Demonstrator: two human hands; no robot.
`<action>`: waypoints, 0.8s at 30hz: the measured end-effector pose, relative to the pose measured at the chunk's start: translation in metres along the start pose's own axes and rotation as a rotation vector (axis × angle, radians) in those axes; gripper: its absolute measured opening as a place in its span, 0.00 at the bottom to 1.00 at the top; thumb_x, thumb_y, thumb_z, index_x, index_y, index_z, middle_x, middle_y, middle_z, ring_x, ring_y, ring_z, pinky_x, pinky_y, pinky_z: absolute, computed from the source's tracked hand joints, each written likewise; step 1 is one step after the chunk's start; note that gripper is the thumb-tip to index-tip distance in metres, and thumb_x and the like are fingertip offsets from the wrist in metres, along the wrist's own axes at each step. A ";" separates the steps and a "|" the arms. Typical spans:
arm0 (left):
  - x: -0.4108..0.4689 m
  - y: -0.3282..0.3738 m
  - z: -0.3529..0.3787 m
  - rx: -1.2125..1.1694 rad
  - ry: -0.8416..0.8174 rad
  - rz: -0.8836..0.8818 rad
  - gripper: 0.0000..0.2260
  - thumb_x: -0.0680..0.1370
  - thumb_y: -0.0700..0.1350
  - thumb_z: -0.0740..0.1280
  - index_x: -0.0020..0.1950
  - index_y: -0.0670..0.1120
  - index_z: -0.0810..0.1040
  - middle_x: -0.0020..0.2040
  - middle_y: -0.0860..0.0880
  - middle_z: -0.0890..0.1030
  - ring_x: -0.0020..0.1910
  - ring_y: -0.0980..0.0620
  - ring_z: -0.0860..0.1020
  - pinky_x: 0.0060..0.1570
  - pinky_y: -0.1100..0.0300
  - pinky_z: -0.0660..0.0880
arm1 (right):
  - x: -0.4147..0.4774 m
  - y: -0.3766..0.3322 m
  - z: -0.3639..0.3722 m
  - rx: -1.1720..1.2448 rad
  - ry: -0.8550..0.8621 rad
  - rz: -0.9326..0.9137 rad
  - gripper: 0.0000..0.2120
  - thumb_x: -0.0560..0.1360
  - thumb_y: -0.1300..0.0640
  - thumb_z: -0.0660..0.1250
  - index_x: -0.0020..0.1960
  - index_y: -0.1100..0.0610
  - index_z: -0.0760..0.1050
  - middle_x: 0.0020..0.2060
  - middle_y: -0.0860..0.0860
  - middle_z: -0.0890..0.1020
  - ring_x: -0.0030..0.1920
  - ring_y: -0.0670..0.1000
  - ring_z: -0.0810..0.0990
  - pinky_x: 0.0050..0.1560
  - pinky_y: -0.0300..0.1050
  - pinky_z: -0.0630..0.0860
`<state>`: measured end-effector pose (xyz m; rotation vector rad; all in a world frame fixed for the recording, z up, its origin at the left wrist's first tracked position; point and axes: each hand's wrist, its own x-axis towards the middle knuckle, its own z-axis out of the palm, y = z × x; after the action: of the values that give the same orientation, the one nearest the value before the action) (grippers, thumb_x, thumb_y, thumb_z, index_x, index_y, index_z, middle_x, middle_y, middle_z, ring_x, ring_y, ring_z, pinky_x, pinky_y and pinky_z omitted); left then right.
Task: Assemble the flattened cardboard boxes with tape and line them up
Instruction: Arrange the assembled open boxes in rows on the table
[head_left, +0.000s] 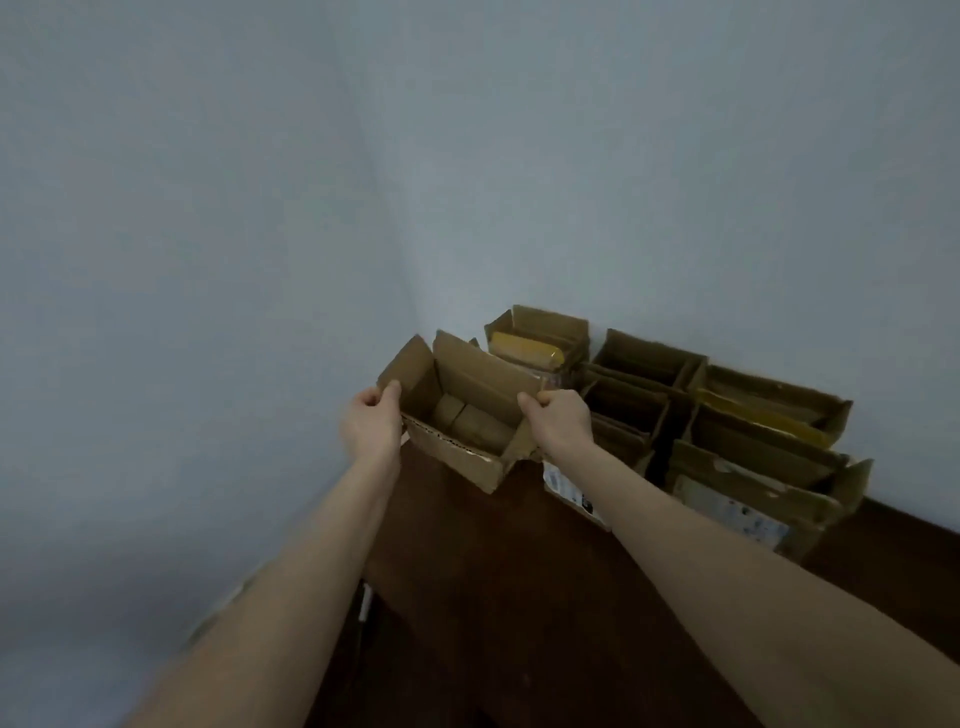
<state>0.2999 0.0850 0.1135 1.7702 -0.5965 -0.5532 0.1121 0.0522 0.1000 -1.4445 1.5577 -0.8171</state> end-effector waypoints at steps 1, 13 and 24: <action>0.004 -0.012 -0.010 0.017 0.025 -0.030 0.11 0.76 0.50 0.67 0.38 0.44 0.77 0.35 0.47 0.78 0.41 0.44 0.79 0.51 0.44 0.79 | -0.001 0.002 0.014 -0.022 -0.040 -0.001 0.15 0.81 0.51 0.61 0.41 0.58 0.77 0.32 0.51 0.76 0.34 0.49 0.76 0.35 0.43 0.72; 0.047 -0.107 -0.022 0.201 -0.035 -0.249 0.13 0.76 0.46 0.69 0.54 0.38 0.80 0.44 0.43 0.81 0.44 0.43 0.80 0.49 0.48 0.78 | 0.010 0.054 0.091 0.087 -0.228 0.326 0.11 0.79 0.56 0.65 0.59 0.60 0.75 0.56 0.57 0.79 0.55 0.56 0.79 0.45 0.45 0.81; 0.073 -0.120 0.006 0.173 -0.081 -0.339 0.05 0.78 0.41 0.66 0.51 0.40 0.74 0.48 0.42 0.78 0.44 0.47 0.77 0.44 0.56 0.74 | 0.036 0.049 0.125 0.396 -0.095 0.607 0.15 0.80 0.56 0.62 0.64 0.62 0.71 0.53 0.57 0.74 0.47 0.54 0.77 0.44 0.46 0.81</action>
<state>0.3657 0.0627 -0.0081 2.0367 -0.4095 -0.8297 0.2034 0.0323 -0.0035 -0.6596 1.5319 -0.6263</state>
